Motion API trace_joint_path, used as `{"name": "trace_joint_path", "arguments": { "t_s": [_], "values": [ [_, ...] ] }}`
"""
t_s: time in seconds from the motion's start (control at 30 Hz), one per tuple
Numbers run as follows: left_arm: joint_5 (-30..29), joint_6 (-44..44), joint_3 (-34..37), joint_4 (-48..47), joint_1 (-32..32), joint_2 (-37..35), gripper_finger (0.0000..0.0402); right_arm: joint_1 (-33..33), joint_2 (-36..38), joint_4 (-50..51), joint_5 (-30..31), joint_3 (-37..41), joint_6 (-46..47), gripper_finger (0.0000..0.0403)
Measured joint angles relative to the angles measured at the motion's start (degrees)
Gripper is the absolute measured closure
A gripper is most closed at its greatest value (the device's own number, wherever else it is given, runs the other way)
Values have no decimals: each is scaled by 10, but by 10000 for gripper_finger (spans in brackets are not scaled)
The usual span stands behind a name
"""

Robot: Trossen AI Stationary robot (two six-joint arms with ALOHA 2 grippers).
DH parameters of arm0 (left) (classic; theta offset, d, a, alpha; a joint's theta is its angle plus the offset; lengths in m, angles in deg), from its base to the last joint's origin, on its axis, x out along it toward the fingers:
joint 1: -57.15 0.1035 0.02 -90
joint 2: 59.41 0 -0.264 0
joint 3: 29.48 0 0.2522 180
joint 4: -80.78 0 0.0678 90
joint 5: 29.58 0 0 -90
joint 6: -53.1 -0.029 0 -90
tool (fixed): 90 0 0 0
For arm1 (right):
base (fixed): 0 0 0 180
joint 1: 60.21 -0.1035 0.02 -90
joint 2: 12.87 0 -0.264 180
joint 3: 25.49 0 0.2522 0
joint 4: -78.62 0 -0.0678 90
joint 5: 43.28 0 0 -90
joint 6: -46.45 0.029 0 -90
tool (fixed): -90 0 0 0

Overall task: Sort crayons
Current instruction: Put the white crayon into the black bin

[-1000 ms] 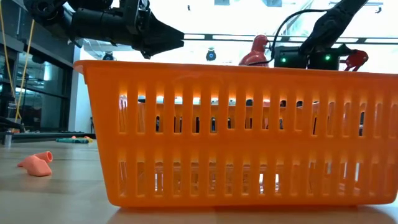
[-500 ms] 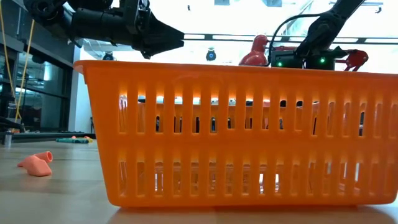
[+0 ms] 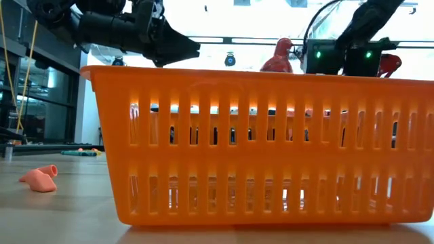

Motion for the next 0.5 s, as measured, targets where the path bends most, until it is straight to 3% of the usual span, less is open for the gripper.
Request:
{"name": "trace_joint_path", "arguments": {
  "t_s": [0.23,0.37,0.5],
  "values": [
    [0,12,0,-66,2,-37,224,-88,60,-86,25,0,6,402],
    [0,30,0,-112,2,-85,224,-143,77,-243,39,29,-17,402],
    [0,30,0,-155,2,-126,224,-171,75,-481,46,80,-75,402]
  ]
}}
